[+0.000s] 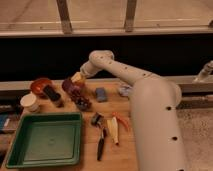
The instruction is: Place apple in purple bowl
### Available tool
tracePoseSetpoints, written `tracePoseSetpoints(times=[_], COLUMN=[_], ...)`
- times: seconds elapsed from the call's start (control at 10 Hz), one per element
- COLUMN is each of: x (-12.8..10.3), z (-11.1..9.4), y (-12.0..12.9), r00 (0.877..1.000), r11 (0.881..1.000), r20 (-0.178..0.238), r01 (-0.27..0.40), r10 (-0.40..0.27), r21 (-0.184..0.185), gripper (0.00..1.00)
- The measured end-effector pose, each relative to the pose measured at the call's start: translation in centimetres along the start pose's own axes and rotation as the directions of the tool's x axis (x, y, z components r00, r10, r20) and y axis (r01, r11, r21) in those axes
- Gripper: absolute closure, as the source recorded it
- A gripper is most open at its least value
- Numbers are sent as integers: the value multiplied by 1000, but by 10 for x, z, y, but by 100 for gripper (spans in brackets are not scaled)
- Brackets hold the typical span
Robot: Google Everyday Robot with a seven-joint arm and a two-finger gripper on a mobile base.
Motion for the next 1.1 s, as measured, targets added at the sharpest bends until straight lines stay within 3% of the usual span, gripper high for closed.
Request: tracePoseSetpoints(times=[0.2,0.5,1.1], x=[-5,-7,-8], z=[21,38,40], y=[4,6,9], r00=[999,1000,1000], r11=[999,990,988], r20=[-34,-20,-17], r01=[6,11,14], r10=[-7,-14,-17], r21=[-44,-141,-153], gripper=[100,98,98])
